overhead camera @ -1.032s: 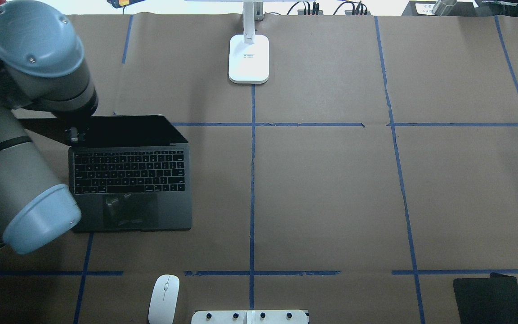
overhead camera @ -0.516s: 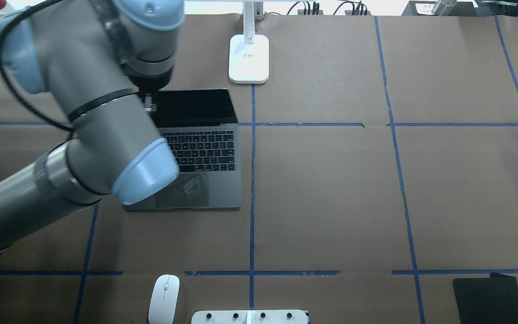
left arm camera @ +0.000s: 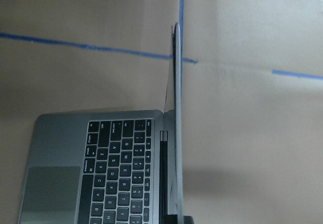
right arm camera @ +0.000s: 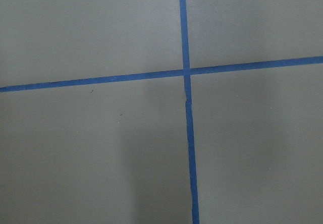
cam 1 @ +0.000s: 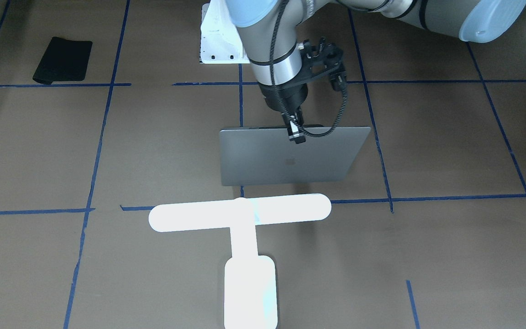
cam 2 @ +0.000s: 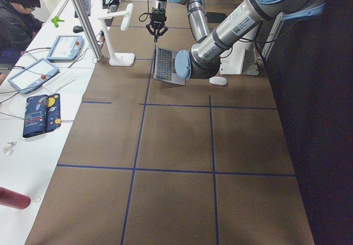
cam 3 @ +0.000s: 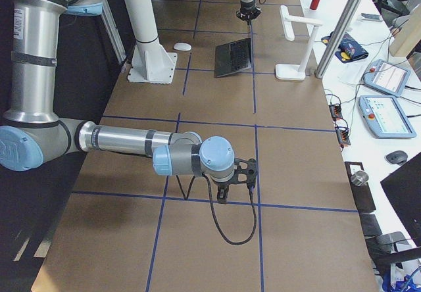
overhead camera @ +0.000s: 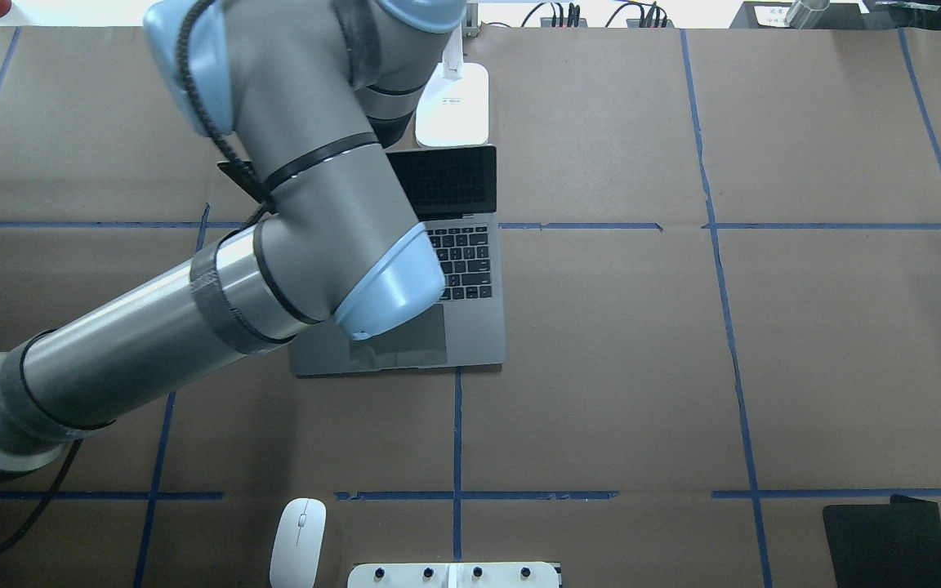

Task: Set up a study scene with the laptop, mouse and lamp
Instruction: 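Move the held laptop with the left gripper toward the white lamp, then lower the laptop onto the table in front of the lamp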

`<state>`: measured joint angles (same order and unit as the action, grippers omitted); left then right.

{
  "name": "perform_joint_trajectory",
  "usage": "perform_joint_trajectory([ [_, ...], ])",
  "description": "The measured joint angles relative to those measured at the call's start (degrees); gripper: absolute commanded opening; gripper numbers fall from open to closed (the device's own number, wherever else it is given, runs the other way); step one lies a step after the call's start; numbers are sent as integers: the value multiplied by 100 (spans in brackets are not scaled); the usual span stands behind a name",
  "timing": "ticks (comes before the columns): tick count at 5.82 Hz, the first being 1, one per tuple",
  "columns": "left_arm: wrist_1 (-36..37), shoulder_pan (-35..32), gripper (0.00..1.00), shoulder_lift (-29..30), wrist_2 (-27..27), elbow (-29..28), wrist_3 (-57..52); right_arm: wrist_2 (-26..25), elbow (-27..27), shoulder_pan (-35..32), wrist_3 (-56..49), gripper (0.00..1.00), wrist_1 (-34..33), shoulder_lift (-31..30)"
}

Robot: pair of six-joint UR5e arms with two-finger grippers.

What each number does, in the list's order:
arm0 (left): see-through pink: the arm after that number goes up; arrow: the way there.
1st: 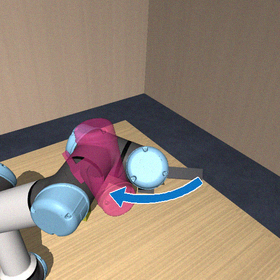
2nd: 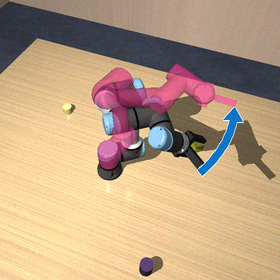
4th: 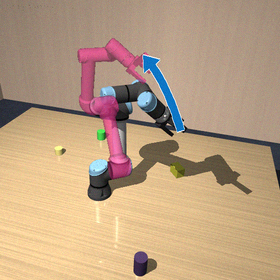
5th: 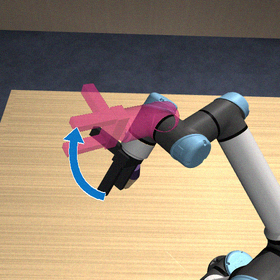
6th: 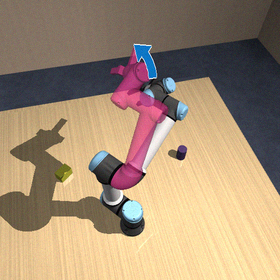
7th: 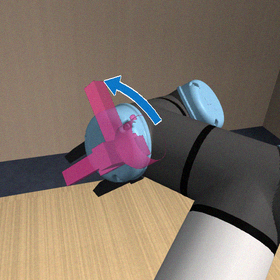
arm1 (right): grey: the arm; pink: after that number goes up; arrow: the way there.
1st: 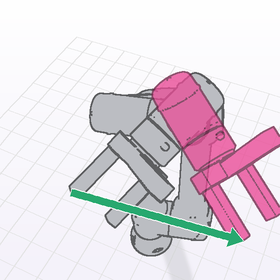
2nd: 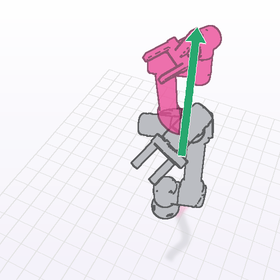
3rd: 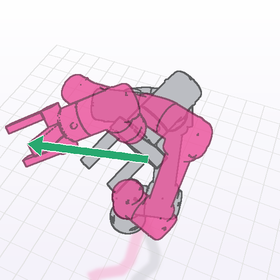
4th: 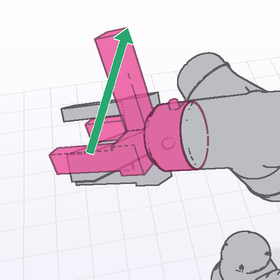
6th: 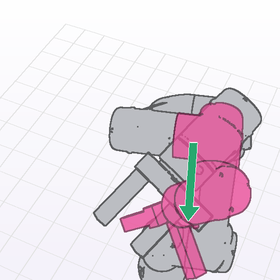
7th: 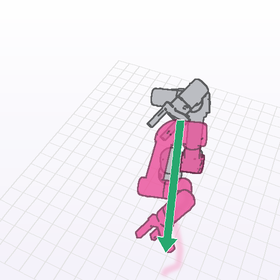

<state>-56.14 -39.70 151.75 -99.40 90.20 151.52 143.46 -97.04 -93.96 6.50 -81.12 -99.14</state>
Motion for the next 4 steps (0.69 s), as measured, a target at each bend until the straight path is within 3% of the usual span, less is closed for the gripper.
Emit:
perform_joint_trajectory([
  [4,-634,32,0,100,15,-456,-60,-6,0,0,0,100,-1,8],
])
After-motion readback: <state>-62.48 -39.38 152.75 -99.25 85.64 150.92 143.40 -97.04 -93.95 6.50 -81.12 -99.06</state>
